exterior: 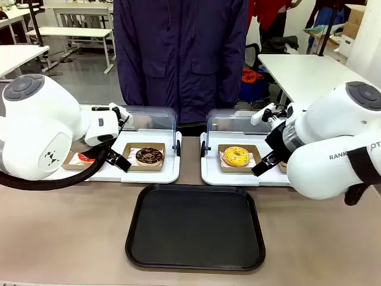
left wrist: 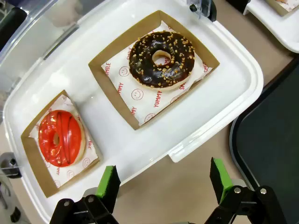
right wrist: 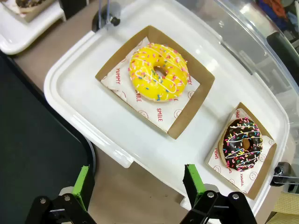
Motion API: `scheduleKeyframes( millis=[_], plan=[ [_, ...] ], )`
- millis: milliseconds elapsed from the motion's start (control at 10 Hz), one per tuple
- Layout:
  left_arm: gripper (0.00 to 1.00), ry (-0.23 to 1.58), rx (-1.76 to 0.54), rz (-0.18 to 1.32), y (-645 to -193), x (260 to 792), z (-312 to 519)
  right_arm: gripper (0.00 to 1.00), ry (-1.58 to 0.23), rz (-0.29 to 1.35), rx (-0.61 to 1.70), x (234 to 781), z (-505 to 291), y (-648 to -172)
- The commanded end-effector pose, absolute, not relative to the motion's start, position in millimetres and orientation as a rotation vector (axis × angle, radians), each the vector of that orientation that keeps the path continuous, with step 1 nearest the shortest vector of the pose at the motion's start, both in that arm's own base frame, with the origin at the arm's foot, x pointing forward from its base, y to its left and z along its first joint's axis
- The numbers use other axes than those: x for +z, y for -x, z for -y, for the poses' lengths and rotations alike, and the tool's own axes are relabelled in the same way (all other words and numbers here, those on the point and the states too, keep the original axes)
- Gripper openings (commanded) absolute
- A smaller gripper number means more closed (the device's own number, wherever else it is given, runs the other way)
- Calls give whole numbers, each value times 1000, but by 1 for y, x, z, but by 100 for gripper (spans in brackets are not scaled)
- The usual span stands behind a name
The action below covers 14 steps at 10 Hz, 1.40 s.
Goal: Move the first donut from the left to the tray.
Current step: Pick up the Paper togo box containing the Donut indicated by the person and place it on the Handle tray.
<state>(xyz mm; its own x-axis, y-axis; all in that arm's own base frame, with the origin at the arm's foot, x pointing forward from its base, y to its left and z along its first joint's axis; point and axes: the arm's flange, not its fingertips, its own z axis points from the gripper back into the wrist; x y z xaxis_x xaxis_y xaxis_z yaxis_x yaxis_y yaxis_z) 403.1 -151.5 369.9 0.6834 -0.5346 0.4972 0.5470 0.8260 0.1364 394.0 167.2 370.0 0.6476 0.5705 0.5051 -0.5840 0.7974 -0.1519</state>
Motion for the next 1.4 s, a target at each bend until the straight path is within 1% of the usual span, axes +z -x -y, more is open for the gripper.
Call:
scheduleKeyframes(
  millis=[0,1000,1100,1300],
  plan=[
    [100,24,-607,550,-403,370,152,100,-25,567,656,371,-167,-394],
    [100,24,-606,550,-403,370,152,100,-25,565,657,370,-167,-394],
    [100,80,-604,550,-420,393,147,100,-51,582,619,404,-162,-405],
    [100,210,-625,506,-437,453,123,100,-101,589,591,470,-145,-420]
  ],
)
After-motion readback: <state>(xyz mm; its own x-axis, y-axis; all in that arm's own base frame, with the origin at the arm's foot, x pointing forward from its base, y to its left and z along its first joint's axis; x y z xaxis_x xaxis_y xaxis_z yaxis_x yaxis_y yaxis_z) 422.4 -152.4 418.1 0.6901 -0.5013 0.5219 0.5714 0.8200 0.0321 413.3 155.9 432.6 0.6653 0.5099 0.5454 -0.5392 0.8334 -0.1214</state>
